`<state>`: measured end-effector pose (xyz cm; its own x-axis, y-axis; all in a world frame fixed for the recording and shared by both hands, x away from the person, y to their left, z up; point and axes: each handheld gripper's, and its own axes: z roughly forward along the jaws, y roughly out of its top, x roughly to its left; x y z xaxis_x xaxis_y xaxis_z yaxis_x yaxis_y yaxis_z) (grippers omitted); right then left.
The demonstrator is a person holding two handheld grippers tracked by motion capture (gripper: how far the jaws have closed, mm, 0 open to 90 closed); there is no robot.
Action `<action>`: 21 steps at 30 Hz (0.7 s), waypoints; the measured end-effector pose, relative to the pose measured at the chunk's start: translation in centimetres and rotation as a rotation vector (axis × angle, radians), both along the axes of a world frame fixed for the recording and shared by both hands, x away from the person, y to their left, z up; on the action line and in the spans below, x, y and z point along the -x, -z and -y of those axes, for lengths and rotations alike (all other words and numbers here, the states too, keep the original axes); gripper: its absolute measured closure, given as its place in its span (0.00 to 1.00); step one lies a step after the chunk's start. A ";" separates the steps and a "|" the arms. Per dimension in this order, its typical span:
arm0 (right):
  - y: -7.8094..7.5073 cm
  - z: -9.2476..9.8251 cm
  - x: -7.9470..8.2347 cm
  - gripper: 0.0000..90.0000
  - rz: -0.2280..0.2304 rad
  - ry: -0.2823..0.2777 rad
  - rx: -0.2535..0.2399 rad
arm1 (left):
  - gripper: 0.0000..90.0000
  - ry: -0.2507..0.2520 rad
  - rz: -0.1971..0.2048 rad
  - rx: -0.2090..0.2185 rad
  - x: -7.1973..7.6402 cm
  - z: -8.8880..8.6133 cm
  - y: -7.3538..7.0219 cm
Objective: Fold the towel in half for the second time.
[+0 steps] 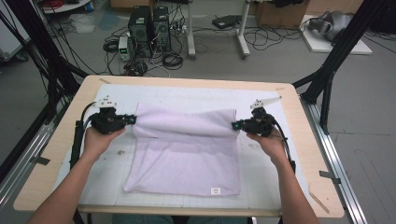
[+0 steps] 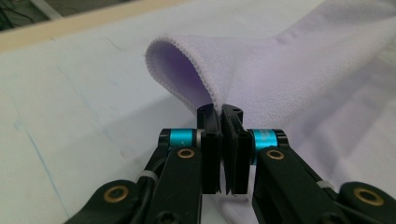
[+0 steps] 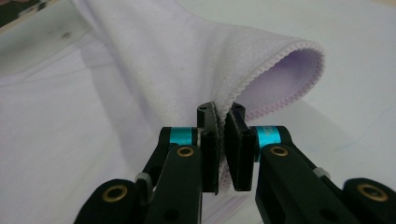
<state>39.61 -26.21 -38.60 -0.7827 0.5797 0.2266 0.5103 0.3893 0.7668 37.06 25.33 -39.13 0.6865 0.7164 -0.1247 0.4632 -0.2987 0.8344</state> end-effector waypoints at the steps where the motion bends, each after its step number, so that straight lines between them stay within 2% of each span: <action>1: 0.5 0.1 0.8 0.94 -0.012 -0.012 0.000 | 0.96 0.015 -0.012 -0.009 0.9 -0.1 0.5; 2: 1.0 0.2 1.5 0.94 -0.032 -0.019 0.008 | 0.96 0.036 -0.034 -0.024 1.7 -0.2 1.0; 4: 2.3 0.3 2.6 0.94 -0.051 -0.035 0.011 | 0.96 0.069 -0.050 -0.065 3.1 -0.2 2.2; 6: 3.3 0.1 3.2 0.92 -0.101 -0.049 0.052 | 0.94 0.078 -0.077 -0.097 4.0 -0.3 3.3; 7: 3.7 0.1 3.4 0.88 -0.101 -0.049 0.059 | 0.89 0.074 -0.082 -0.105 4.2 -0.4 3.7; 8: 3.8 0.1 3.5 0.79 -0.106 -0.052 0.065 | 0.81 0.068 -0.094 -0.108 4.2 -0.6 3.9; 10: 3.4 0.2 3.6 0.63 -0.081 -0.025 0.086 | 0.66 0.050 -0.109 -0.077 3.9 -1.0 3.7; 12: 2.7 0.5 3.4 0.54 -0.069 -0.003 0.069 | 0.54 0.034 -0.103 -0.065 3.5 -1.2 3.1; 13: 2.3 0.6 3.2 0.48 -0.048 0.017 0.071 | 0.51 0.031 -0.099 -0.061 3.3 -1.2 2.7; 16: 1.2 0.6 2.3 0.43 -0.016 0.045 0.050 | 0.46 0.021 -0.084 -0.055 2.1 -0.9 1.6; 18: 0.9 0.2 1.4 0.41 -0.001 0.057 0.052 | 0.44 0.010 -0.096 -0.049 0.9 -0.6 1.3; 21: 1.1 -0.8 -0.2 0.39 -0.029 0.051 0.058 | 0.40 -0.009 -0.135 -0.028 -0.7 -0.1 1.8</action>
<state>39.82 -25.39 -39.68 -0.7452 0.6316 0.2140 0.5526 0.4052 0.7283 37.74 25.47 -40.90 0.6583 0.7270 -0.1953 0.5737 -0.3167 0.7554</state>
